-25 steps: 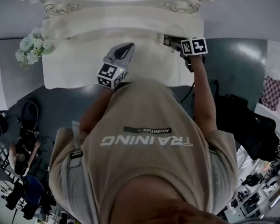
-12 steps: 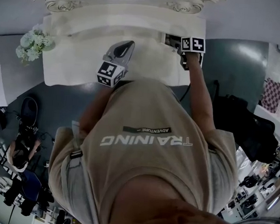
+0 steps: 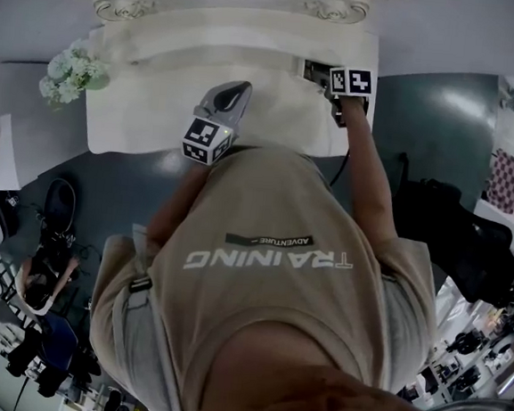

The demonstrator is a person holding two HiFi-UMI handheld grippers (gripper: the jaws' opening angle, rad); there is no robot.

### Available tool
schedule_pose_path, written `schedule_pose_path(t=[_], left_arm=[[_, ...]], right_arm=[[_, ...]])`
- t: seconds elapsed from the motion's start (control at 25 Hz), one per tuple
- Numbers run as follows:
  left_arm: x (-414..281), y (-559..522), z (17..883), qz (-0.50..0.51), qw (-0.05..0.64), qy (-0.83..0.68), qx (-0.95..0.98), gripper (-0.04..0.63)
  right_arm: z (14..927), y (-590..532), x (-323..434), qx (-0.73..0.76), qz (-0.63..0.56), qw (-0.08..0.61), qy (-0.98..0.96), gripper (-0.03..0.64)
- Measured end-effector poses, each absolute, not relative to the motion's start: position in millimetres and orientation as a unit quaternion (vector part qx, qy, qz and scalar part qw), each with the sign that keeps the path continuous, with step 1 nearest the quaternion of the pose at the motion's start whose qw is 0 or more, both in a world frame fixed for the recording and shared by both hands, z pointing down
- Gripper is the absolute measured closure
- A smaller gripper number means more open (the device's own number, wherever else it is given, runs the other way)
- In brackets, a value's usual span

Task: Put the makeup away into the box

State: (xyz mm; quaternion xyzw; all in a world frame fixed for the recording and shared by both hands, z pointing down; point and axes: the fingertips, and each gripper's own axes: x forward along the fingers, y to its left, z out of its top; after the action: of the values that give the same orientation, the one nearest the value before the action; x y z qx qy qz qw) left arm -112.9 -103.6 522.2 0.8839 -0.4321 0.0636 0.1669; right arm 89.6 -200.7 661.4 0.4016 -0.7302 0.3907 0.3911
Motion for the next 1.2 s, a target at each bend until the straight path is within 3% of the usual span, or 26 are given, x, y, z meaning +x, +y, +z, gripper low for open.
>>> schedule_pose_path(t=[0.4,0.52,0.72,1.2], left_arm=[[-90.3,-100.7,515.7,0.101,0.152,-0.397,0.899,0.589],[-74.8,-105.5,519.7,0.111,0.153,-0.379,0.906,0.589],[-37.8,-115.0,531.9,0.128,0.156,-0.345,0.917,0.589],[37.1,-154.8,606.4,0.185,0.191,-0.325,0.908,0.588]], right_arm=[[610.6,-183.3,95.9,0.418,0.332,0.316,-0.784,0.319],[606.1,-174.1,105.9,0.432,0.320,0.293,-0.791,0.487],[624.7,-159.2,132.0,0.443,0.301,0.291,-0.793,0.610],[666.4,-164.6,164.3,0.412,0.274,0.228,-0.839,0.612]])
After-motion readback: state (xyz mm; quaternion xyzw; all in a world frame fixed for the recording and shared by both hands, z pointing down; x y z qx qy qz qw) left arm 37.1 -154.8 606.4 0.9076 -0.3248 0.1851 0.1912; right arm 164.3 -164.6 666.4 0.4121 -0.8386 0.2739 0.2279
